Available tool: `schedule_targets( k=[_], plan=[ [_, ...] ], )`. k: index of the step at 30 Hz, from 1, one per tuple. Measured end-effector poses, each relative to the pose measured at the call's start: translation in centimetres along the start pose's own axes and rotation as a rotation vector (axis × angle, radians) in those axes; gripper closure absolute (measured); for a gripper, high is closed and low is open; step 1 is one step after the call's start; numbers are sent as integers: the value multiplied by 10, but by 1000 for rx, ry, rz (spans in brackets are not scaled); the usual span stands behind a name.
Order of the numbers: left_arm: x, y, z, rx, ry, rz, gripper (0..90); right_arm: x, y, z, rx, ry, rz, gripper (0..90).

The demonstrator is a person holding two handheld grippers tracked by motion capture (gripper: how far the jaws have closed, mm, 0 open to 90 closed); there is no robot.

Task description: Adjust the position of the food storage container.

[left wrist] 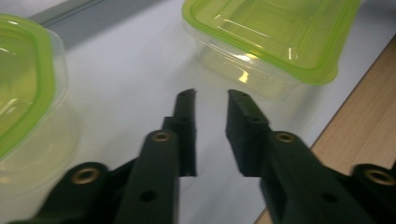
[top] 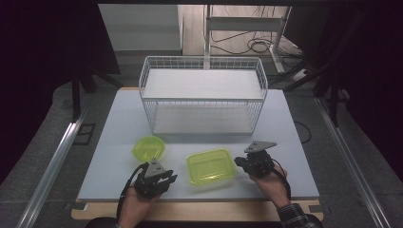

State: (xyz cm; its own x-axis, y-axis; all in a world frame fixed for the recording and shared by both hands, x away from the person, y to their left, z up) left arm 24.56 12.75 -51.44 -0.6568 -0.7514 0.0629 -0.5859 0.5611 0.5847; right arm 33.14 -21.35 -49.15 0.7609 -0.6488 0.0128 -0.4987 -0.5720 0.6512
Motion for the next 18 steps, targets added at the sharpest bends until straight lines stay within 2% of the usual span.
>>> schedule_targets(
  k=[1,3,10,12,13,15,18],
  plan=[
    [0,1,0,4,-3,-7,698,0,0,0,0,0,0,836],
    [1,4,1,16,-4,-11,621,0,7,2,11,4,18,791],
    [2,9,6,23,6,-27,423,-4,27,14,65,2,3,616],
    [2,11,7,33,16,-28,339,-4,30,16,81,-7,5,545],
    [2,12,8,38,20,-31,339,-5,31,16,90,-13,3,503],
    [1,13,9,49,28,-34,264,-5,32,18,108,-20,4,418],
    [0,13,12,49,47,-4,145,-7,33,21,124,-28,-6,281]
  ],
)
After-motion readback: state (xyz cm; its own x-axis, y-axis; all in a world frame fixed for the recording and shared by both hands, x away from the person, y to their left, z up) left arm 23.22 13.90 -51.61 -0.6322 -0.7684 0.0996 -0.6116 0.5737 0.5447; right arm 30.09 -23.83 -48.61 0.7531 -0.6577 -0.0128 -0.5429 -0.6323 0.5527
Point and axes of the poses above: each handheld gripper's, and its own axes: y roughly backward along the jaws, z roughly out of its underside, x roughly to its right, the point moved 1 cm from there along -y, roughly forward along the jaws, and after that the axes turned 5 degrees about x, right-handed, at the moved point
